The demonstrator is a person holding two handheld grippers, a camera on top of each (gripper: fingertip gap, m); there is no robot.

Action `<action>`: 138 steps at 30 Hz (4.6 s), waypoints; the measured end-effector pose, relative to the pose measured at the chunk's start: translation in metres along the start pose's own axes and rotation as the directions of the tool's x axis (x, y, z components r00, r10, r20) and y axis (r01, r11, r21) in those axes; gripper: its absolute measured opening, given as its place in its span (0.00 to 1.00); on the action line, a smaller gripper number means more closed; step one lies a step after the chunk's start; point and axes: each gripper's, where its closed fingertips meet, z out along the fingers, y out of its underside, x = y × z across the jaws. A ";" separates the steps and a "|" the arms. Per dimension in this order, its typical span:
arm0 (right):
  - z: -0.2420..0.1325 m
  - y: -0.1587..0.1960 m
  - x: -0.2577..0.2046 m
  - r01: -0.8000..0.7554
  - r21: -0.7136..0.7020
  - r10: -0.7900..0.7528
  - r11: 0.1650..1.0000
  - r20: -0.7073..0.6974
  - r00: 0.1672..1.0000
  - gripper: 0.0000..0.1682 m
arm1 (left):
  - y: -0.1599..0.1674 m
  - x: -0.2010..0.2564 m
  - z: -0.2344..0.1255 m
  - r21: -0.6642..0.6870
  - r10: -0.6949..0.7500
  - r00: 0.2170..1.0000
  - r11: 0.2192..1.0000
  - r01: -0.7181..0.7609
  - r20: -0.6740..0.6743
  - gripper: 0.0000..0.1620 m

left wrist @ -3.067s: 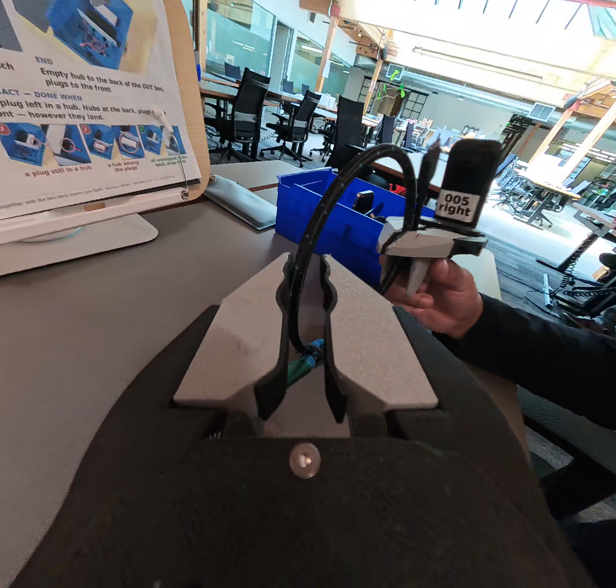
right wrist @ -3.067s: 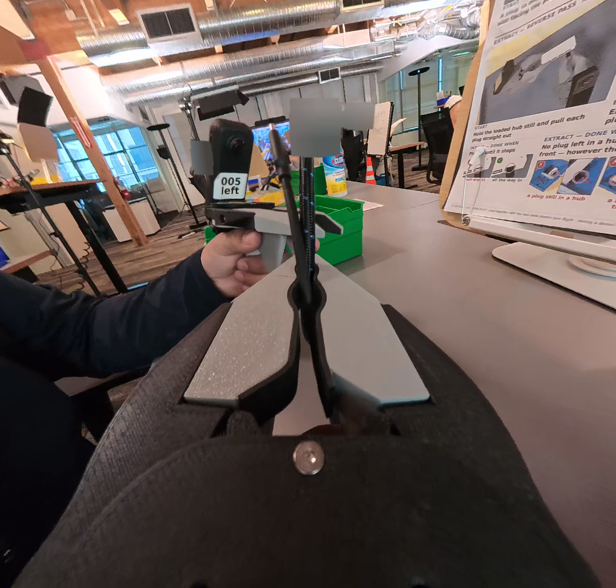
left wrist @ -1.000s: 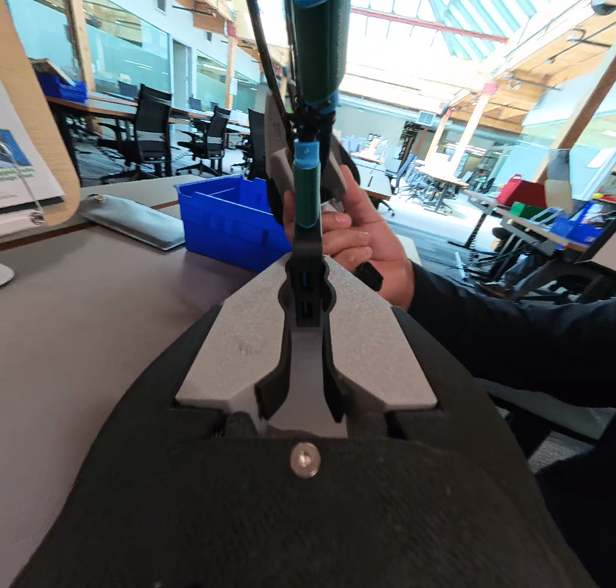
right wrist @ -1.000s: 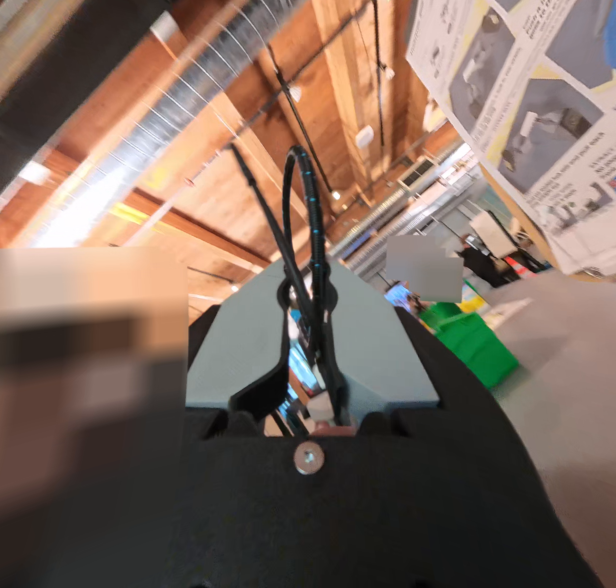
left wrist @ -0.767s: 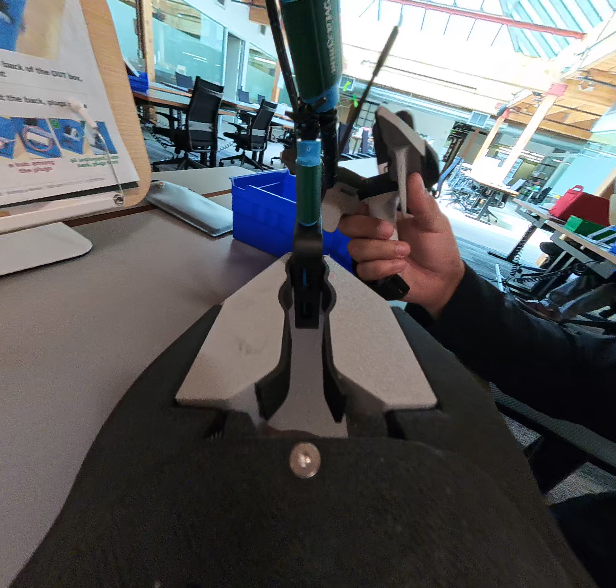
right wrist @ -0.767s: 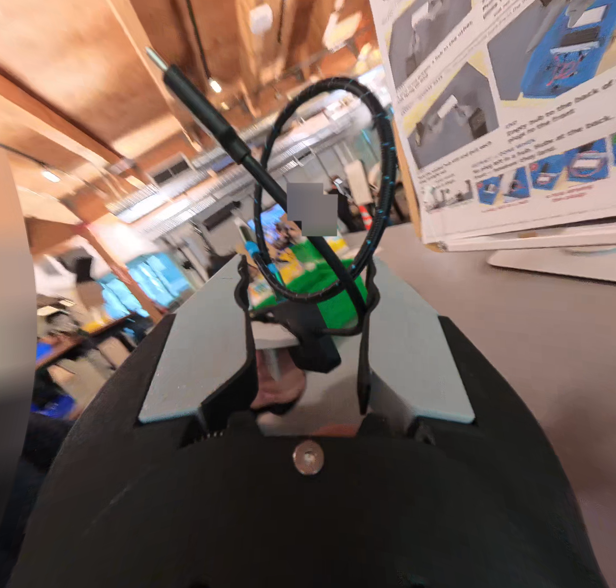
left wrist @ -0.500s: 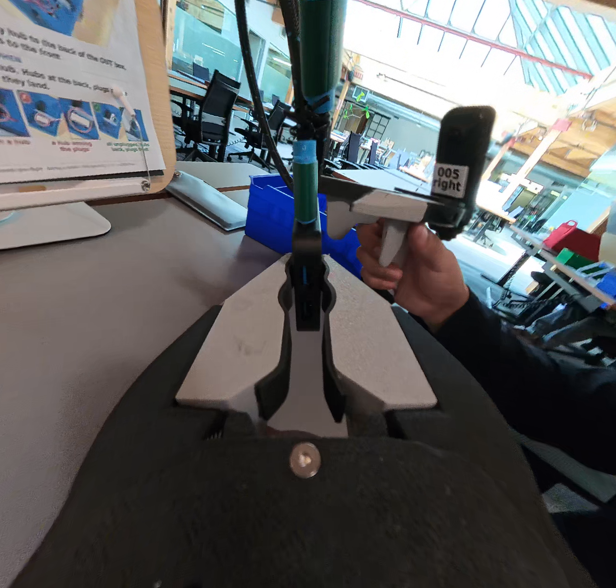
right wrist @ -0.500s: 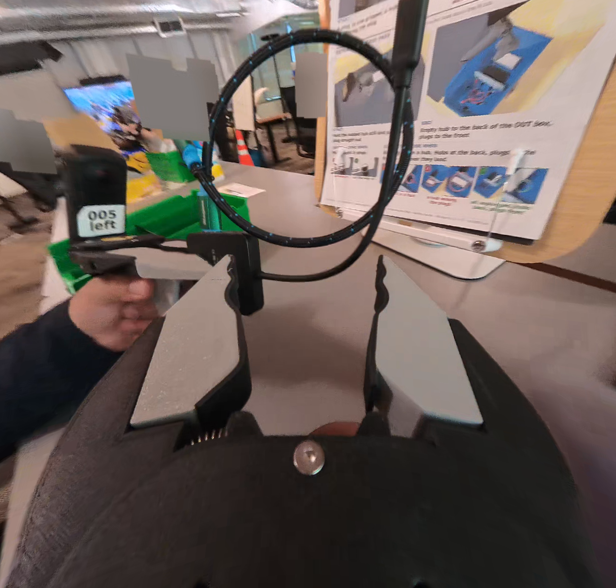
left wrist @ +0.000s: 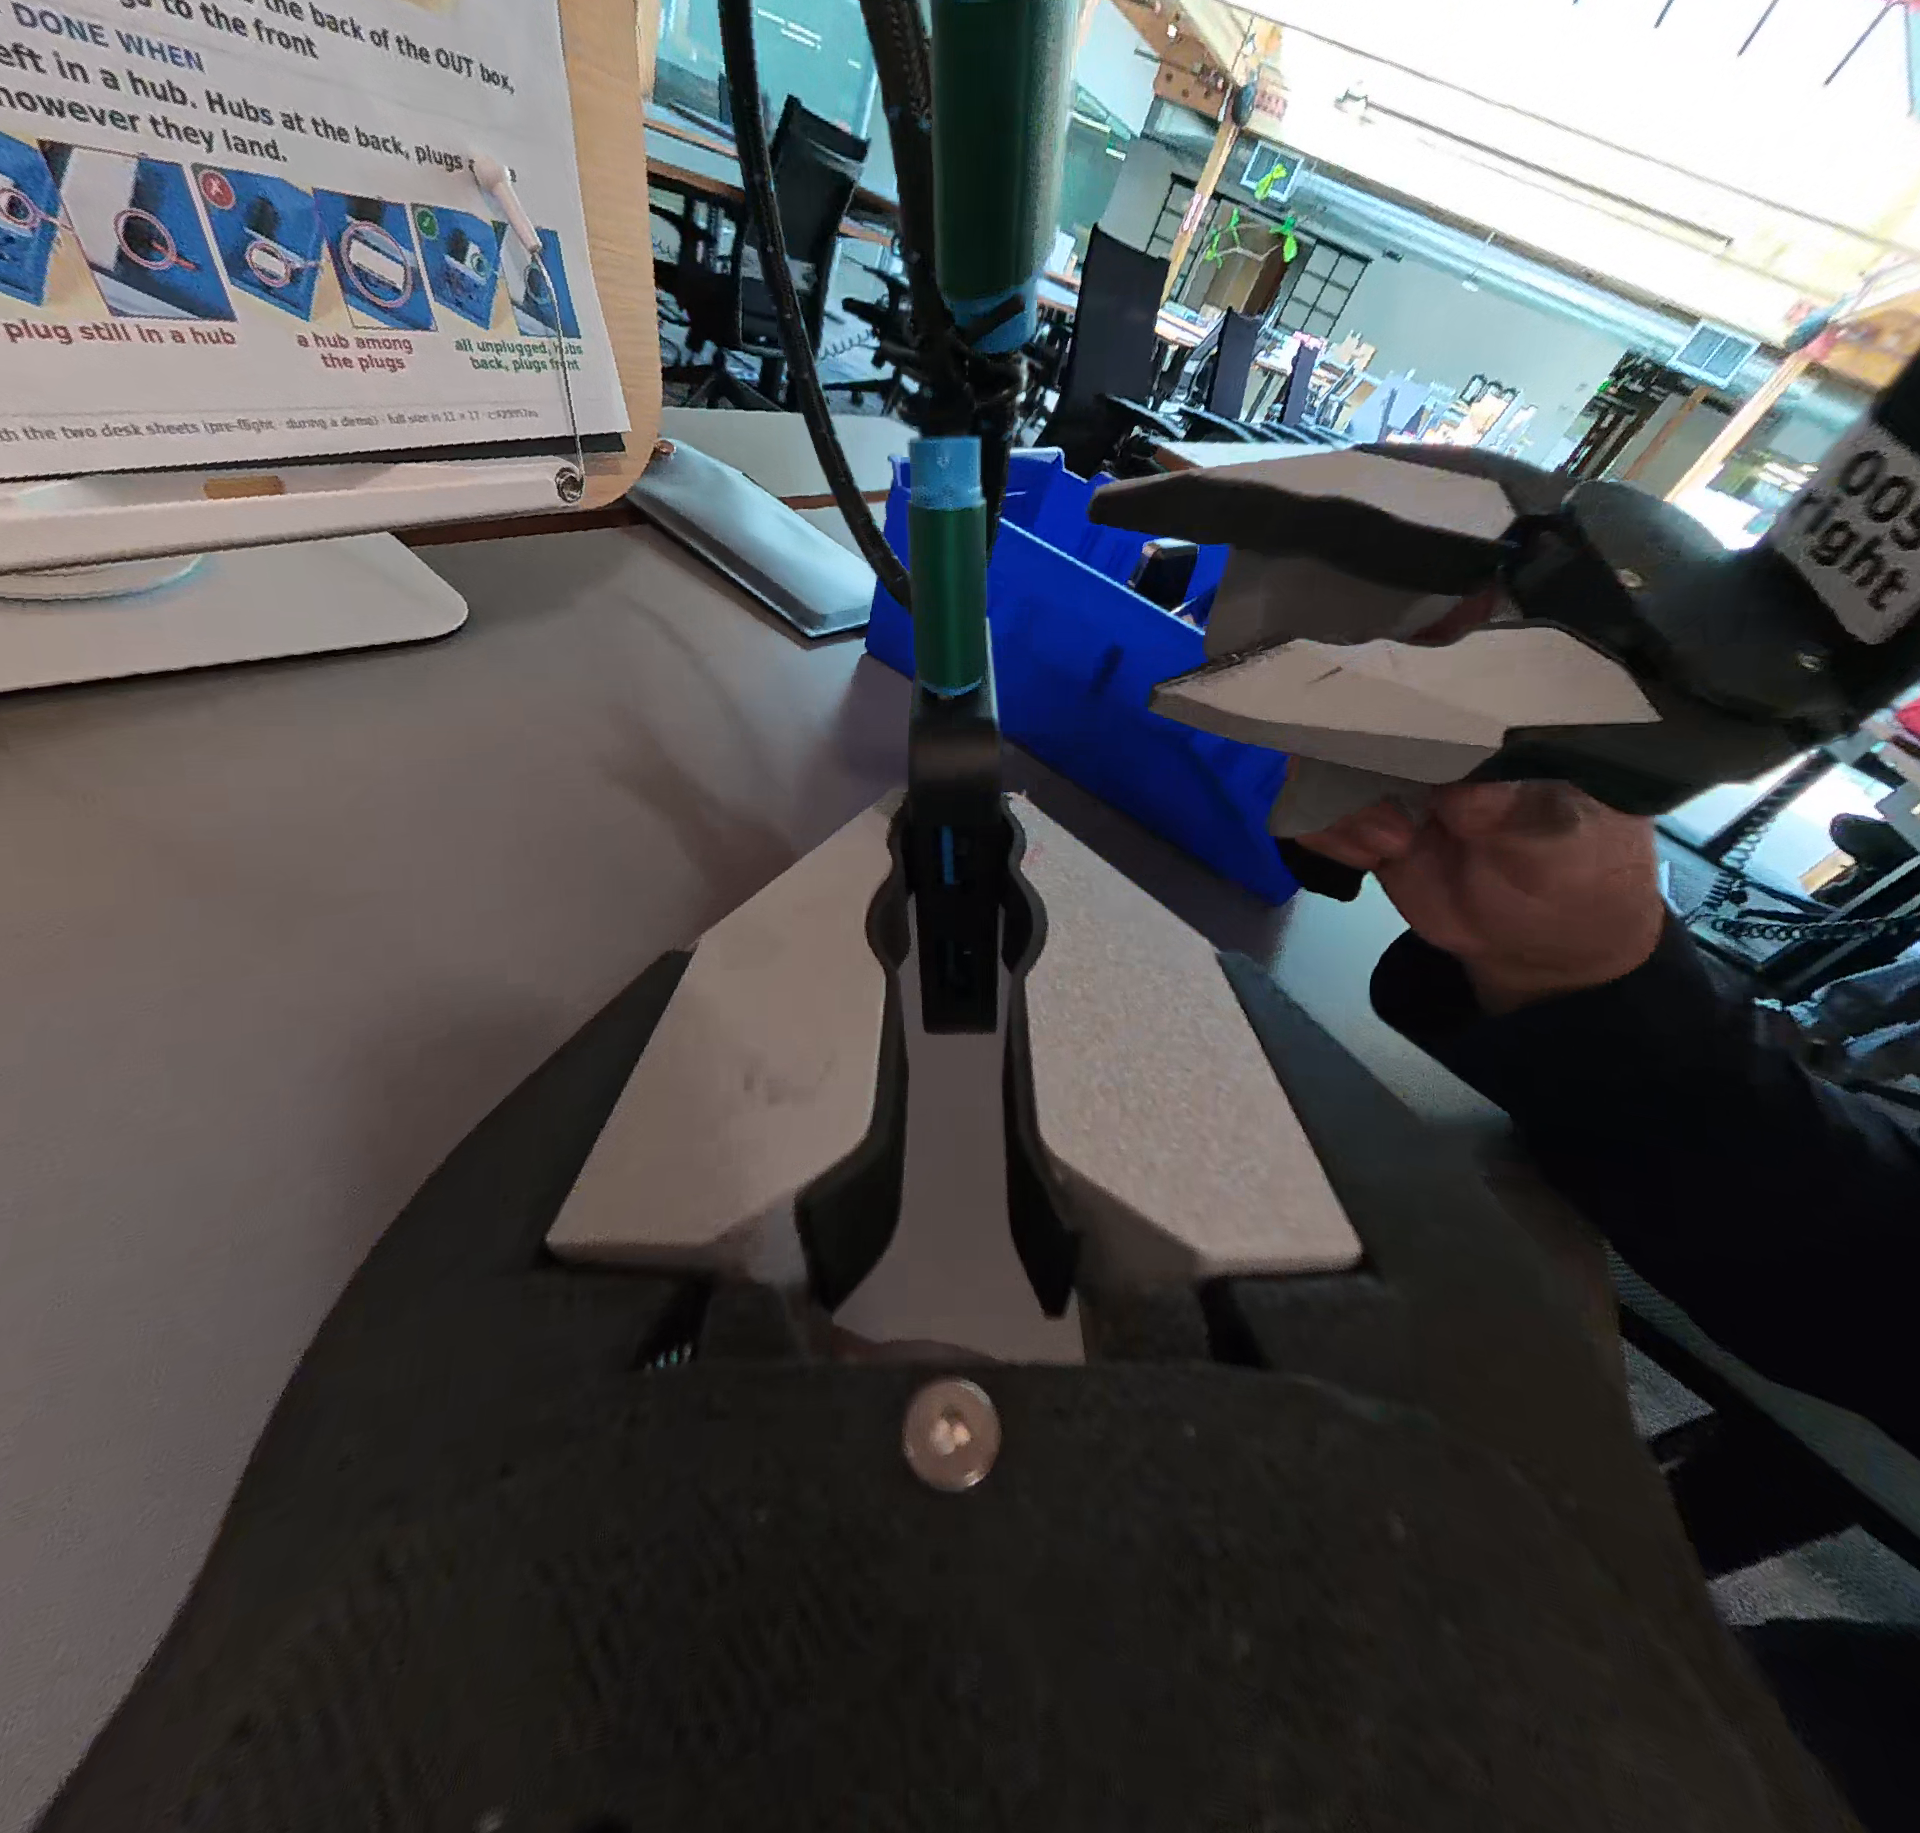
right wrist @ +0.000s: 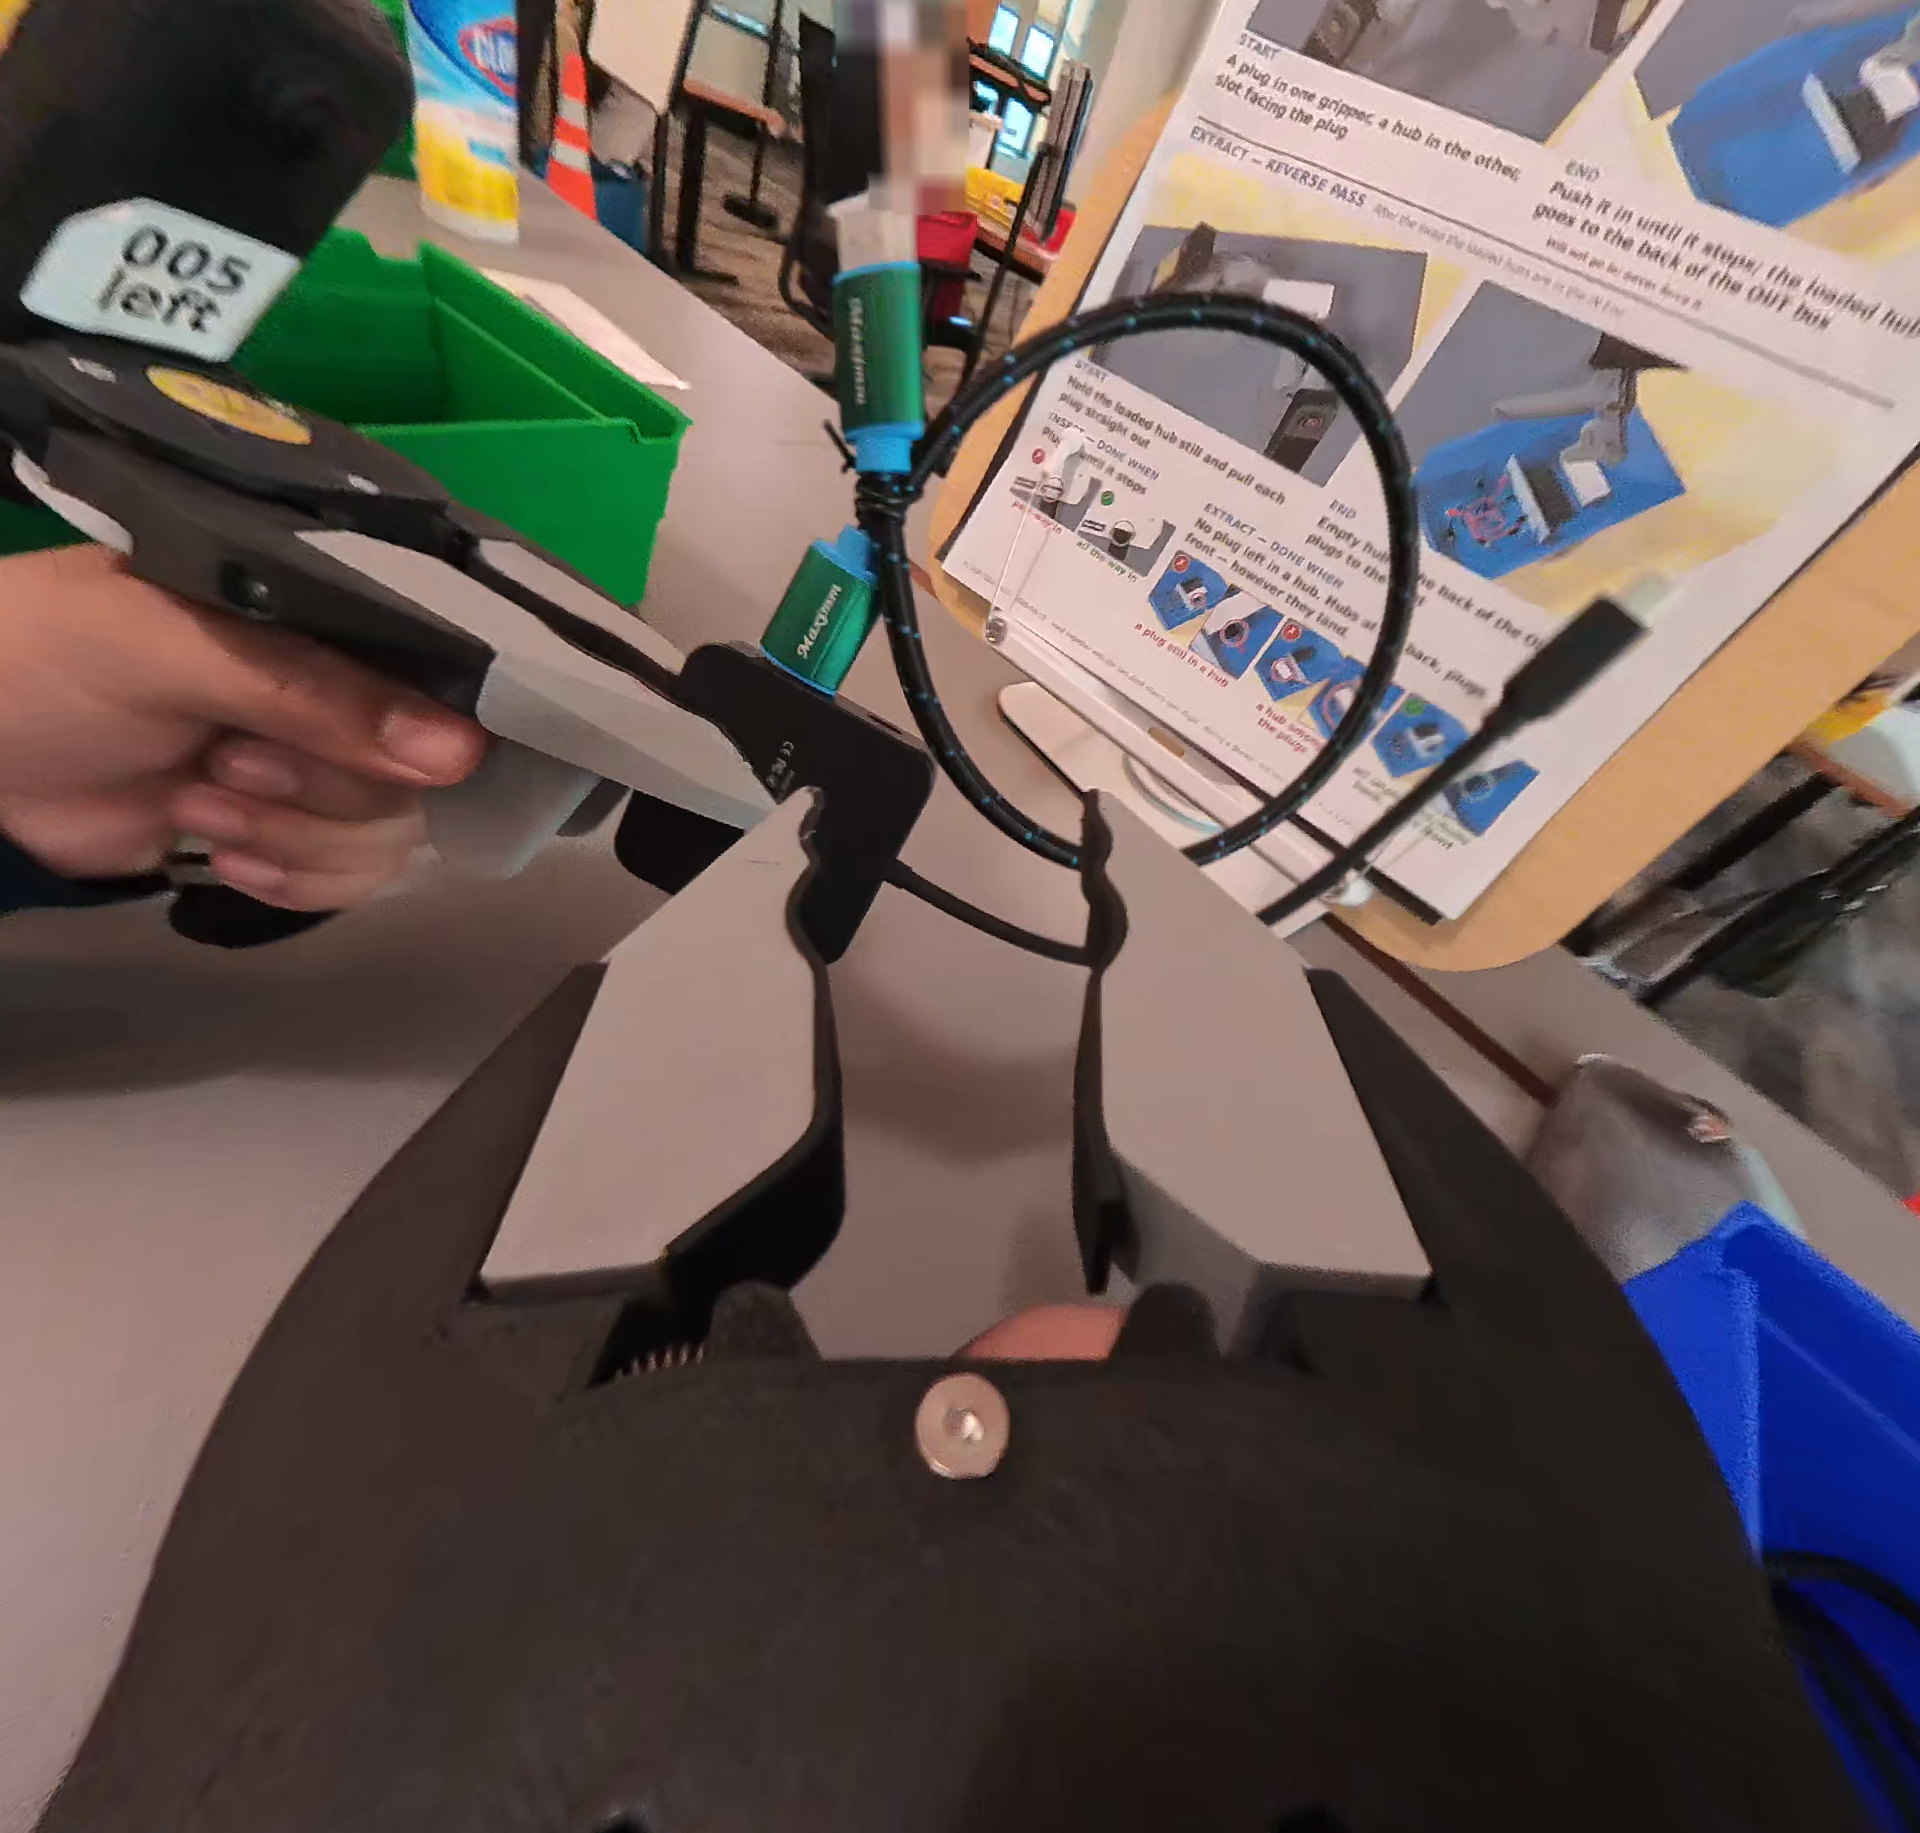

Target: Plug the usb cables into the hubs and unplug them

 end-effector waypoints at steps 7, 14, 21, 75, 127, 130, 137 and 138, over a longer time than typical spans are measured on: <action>0.006 -0.001 -0.022 0.262 -0.026 -0.262 0.965 -0.007 0.965 0.03 | 0.019 0.009 0.008 -0.105 0.012 0.999 0.994 -0.016 -0.046 0.06; 0.004 0.011 -0.023 0.380 -0.086 -0.372 0.921 0.095 0.923 0.00 | 0.033 0.022 0.013 -0.174 0.004 0.993 0.984 -0.025 -0.118 0.06; -0.002 0.026 -0.007 0.190 -0.130 -0.189 0.973 0.015 0.982 0.04 | 0.023 0.021 0.013 -0.113 0.062 0.995 0.991 -0.071 -0.082 0.06; 0.002 0.010 -0.021 -0.733 0.045 0.696 0.679 0.279 0.662 0.11 | 0.014 0.036 0.022 -0.044 0.499 0.850 0.865 -0.499 0.169 0.07; -0.055 -0.033 0.016 -0.382 -0.043 0.382 0.923 0.204 0.901 0.10 | 0.006 0.037 0.016 0.027 0.570 0.797 0.810 -0.585 0.200 0.06; -0.098 -0.035 0.050 -0.254 -0.160 0.272 0.954 0.109 0.956 0.10 | 0.000 0.040 0.013 0.052 0.558 0.806 0.815 -0.577 0.197 0.06; -0.187 0.033 0.126 -0.234 -0.642 0.239 0.730 -0.082 0.968 0.11 | -0.005 0.046 0.009 0.077 0.556 0.808 0.812 -0.578 0.196 0.06; -0.194 0.050 0.130 -0.249 -0.701 0.255 0.668 -0.099 0.962 0.10 | -0.006 0.046 0.009 0.076 0.558 0.806 0.811 -0.580 0.197 0.06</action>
